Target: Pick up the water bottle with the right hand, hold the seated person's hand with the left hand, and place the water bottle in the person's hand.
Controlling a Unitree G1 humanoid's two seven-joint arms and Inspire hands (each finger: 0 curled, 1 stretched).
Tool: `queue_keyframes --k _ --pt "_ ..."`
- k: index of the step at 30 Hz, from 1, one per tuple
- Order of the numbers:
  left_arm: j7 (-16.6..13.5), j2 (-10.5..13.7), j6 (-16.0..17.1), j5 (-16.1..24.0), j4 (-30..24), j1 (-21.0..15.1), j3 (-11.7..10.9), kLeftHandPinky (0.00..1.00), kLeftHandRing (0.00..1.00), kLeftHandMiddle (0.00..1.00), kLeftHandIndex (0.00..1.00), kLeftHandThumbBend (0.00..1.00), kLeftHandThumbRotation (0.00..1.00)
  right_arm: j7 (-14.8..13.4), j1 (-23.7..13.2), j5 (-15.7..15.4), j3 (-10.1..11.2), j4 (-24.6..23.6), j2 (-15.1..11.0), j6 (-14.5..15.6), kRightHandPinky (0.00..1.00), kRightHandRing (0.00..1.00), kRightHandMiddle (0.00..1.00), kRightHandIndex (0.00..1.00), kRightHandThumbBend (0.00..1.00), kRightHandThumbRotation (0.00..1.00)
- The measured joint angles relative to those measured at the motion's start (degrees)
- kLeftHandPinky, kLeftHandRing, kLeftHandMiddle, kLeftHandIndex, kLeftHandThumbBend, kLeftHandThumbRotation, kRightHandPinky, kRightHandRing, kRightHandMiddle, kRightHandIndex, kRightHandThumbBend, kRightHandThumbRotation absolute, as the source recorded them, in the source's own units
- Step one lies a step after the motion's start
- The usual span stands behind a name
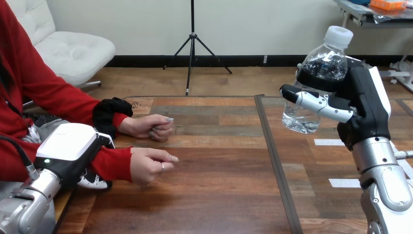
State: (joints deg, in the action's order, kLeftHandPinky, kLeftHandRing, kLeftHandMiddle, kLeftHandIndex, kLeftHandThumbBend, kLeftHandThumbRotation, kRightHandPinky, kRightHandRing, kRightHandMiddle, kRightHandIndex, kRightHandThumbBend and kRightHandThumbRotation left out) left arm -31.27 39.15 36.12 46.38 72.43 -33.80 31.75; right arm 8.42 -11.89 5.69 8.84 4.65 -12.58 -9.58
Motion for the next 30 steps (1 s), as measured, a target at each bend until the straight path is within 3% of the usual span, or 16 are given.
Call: queue_keyframes --k 11,30 --pt "0.0 0.0 3.6 -2.3 -0.4 0.2 -1.2 0.47 0.52 0.56 0.58 0.78 0.19 -0.1 -0.4 -1.6 -2.1 3.7 1.1 -1.5 0.23 0.28 0.36 0.38 0.74 0.00" --pt "0.6 0.0 7.5 -5.2 -2.4 0.6 -3.2 0.44 0.50 0.54 0.57 0.76 0.20 1.2 -2.2 -3.9 -4.9 19.6 1.9 -8.4 0.25 0.30 0.39 0.40 0.79 0.00"
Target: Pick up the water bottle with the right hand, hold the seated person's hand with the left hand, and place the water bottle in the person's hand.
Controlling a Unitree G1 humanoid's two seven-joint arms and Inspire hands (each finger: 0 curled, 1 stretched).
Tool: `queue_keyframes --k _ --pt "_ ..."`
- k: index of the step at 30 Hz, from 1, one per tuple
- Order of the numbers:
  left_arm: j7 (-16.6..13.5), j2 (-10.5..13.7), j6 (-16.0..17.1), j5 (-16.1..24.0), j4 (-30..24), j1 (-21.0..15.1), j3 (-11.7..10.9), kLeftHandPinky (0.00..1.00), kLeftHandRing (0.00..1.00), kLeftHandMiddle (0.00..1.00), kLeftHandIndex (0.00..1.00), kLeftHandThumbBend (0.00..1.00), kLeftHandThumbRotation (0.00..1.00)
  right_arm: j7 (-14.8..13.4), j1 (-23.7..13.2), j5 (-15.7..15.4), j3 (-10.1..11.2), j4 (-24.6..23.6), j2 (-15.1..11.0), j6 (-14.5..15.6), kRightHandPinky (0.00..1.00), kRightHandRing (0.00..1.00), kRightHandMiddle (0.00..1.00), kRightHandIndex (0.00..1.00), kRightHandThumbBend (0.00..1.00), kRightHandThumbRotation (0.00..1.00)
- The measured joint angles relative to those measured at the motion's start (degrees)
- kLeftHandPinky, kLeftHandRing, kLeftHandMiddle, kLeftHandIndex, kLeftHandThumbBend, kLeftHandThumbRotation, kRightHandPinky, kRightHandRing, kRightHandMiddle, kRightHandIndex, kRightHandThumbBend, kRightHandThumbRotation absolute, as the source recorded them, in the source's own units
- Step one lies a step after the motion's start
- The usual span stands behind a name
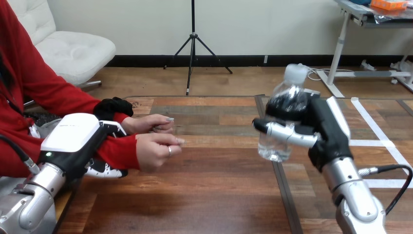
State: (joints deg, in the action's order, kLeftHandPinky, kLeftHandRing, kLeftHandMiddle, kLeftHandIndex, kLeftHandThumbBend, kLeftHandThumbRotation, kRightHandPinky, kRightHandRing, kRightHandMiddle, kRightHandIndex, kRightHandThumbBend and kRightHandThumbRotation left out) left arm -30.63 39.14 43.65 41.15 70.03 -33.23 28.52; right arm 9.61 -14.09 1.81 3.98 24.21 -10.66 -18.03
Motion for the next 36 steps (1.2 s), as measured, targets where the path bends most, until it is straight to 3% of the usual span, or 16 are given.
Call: queue_keyframes --k 16,36 --pt "0.5 -0.2 2.4 -0.4 -2.8 0.8 -1.4 0.45 0.51 0.55 0.57 0.75 0.19 -1.3 -1.4 -4.2 -1.7 9.0 0.5 -4.6 0.25 0.30 0.38 0.41 0.82 0.00" --pt "2.5 -0.7 2.7 -1.3 -6.0 1.9 -3.1 0.45 0.51 0.56 0.58 0.75 0.19 -2.1 -4.7 -6.3 -3.6 18.2 3.5 -8.2 0.26 0.31 0.38 0.41 0.82 0.00"
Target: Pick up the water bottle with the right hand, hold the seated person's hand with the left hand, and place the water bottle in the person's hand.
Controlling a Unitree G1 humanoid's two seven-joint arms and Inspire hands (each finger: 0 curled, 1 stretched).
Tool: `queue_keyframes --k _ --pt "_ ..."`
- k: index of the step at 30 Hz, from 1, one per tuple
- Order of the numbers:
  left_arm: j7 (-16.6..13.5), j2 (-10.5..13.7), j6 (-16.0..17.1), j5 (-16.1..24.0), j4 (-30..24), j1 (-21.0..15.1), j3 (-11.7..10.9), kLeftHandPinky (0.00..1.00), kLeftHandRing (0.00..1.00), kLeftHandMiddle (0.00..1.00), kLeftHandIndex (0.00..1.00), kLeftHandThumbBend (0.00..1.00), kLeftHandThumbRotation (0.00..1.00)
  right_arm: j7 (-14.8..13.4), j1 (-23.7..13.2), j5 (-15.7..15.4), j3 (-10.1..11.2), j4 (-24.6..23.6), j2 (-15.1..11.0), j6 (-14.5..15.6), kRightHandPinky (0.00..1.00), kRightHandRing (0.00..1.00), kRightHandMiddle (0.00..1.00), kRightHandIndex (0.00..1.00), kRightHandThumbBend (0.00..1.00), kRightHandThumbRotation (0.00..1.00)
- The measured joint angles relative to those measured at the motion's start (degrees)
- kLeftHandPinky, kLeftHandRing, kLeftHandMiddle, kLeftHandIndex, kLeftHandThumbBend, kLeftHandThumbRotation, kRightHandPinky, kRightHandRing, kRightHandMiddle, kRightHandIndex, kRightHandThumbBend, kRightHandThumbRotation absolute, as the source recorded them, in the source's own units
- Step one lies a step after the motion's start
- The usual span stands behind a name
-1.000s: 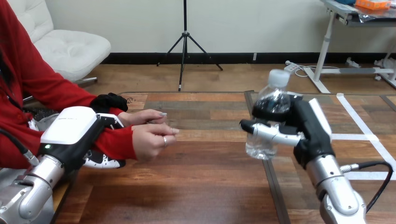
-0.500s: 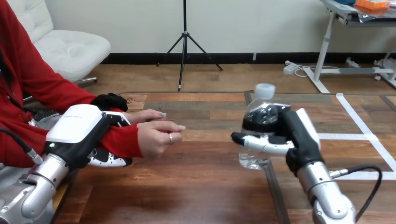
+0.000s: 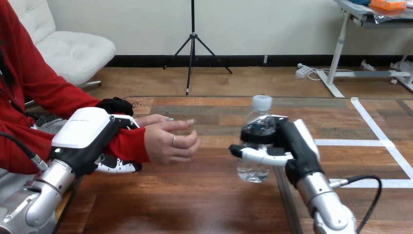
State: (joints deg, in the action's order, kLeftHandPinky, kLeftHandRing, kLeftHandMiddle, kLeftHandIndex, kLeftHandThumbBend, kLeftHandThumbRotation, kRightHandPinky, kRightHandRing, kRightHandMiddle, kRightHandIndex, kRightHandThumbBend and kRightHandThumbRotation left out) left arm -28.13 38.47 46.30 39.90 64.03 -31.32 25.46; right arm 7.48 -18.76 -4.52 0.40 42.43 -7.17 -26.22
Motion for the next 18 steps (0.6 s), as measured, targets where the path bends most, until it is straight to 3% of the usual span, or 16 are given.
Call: queue_keyframes --k 8,18 --pt "2.2 -0.3 -0.2 -1.2 -3.0 1.3 -1.2 0.46 0.52 0.56 0.59 0.75 0.19 -0.9 -1.7 -1.7 -1.1 3.1 1.1 -1.2 0.27 0.32 0.39 0.41 0.81 0.00" --pt "2.3 -1.1 -0.4 -1.2 -6.7 3.4 -2.0 0.45 0.52 0.56 0.59 0.76 0.15 -1.5 -3.3 -2.7 -2.3 4.8 2.2 -2.7 0.28 0.33 0.39 0.42 0.81 0.00"
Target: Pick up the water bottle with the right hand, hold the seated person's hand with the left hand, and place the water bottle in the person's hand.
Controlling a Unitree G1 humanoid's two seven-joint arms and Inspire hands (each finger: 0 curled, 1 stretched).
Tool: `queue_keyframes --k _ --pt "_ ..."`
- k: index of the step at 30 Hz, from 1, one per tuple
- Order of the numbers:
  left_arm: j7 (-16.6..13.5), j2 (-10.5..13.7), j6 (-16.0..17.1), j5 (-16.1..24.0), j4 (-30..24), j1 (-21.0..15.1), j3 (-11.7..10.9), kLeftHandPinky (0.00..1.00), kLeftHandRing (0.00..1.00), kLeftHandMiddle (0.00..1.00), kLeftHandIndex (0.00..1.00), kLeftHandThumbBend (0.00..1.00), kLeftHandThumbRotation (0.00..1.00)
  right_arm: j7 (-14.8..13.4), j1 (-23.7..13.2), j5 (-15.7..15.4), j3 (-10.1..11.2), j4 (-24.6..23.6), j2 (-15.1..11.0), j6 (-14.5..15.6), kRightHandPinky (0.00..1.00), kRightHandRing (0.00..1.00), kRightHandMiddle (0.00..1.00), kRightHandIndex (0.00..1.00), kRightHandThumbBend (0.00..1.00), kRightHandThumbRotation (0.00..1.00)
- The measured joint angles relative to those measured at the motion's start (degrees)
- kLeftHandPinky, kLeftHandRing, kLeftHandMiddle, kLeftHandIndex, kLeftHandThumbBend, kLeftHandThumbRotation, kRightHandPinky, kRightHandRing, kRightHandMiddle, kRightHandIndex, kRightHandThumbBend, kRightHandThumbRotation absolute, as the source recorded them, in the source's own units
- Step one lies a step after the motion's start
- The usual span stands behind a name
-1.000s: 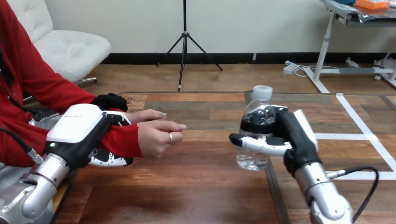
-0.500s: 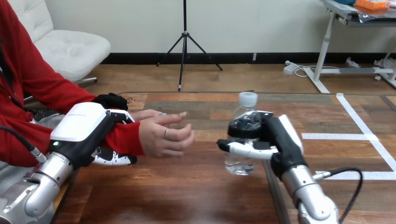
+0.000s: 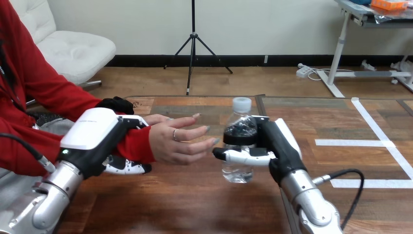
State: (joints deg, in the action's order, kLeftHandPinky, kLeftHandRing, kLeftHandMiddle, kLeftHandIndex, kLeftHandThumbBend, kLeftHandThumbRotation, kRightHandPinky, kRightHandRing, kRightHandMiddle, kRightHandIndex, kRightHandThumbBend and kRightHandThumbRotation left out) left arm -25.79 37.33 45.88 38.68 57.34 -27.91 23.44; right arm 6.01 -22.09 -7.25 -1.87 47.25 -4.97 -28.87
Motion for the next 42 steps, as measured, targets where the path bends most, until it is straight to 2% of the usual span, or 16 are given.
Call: queue_keyframes --k 12,26,42 --pt "2.2 -0.8 -1.3 -0.1 -4.2 1.7 -0.5 0.45 0.52 0.55 0.58 0.76 0.15 -0.8 -1.3 -1.7 -1.0 0.7 0.6 -1.2 0.29 0.33 0.38 0.42 0.82 0.00" --pt "4.7 -2.2 -3.7 -0.5 -9.1 3.5 -2.3 0.46 0.52 0.55 0.58 0.77 0.12 -0.8 -1.4 -1.7 -1.8 0.7 1.4 -1.4 0.28 0.32 0.38 0.41 0.82 0.00" --pt "6.7 -2.9 -4.3 -1.5 -12.5 5.3 -3.4 0.46 0.52 0.56 0.59 0.77 0.11 -0.9 -2.2 -1.7 -2.7 0.7 3.0 -1.7 0.28 0.33 0.39 0.41 0.83 0.00"
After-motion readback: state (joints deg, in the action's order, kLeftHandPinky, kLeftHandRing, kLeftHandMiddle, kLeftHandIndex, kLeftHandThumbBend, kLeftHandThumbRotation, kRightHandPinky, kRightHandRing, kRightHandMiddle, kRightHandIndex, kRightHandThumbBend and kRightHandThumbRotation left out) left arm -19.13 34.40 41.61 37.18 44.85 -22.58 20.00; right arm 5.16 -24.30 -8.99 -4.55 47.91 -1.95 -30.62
